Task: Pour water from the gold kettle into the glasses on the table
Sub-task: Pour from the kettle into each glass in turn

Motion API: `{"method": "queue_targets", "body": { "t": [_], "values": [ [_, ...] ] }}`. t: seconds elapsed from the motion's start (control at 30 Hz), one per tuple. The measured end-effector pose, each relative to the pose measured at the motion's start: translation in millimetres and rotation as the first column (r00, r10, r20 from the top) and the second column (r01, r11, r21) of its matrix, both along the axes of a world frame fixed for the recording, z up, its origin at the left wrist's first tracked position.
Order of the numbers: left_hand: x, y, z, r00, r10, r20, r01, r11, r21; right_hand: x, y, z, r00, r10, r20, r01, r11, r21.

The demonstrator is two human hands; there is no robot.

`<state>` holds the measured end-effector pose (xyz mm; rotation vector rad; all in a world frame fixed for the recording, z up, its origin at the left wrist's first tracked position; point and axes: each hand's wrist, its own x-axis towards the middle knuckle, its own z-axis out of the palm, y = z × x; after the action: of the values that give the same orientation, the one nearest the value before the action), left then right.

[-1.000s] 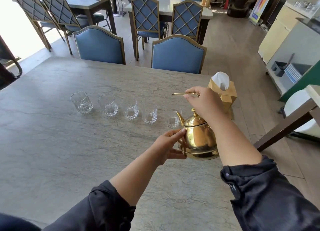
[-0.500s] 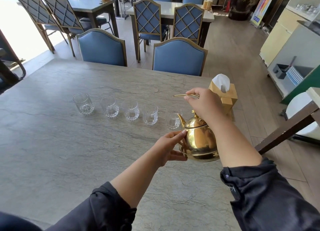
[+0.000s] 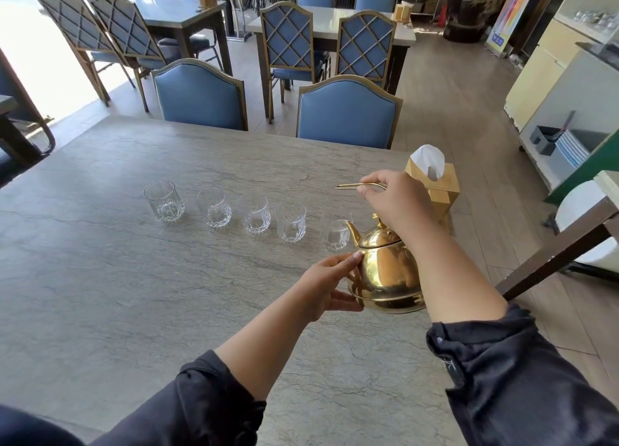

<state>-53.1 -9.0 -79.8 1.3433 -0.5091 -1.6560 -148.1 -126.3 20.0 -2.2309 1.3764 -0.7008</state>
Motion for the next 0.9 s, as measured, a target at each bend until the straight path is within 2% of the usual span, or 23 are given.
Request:
{"method": "queue_targets", "body": {
  "t": [0.33,0.67,0.9],
  "values": [
    [-0.5,-1.2,-7.9,1.0,0.009,0.021,-0.009,1.0,0.02,-5.9,4.5,-1.8,1.0,-0.019,0.006,0.019,1.0,0.002],
    [1.5,4.6,-10.1,0.986,0.025,0.167,-0.027,1.0,0.004,-27.3,27.3,-24.8,0.963,-0.062,0.262,0.059,0.998,0.016],
    [12.0,15.6,-2.3,0.978,0.111,0.177,-0.104,0.993,-0.047,-18.4,42.1,-17.0,0.931,-0.078,0.356,0.071,0.997,0.034]
  ]
}}
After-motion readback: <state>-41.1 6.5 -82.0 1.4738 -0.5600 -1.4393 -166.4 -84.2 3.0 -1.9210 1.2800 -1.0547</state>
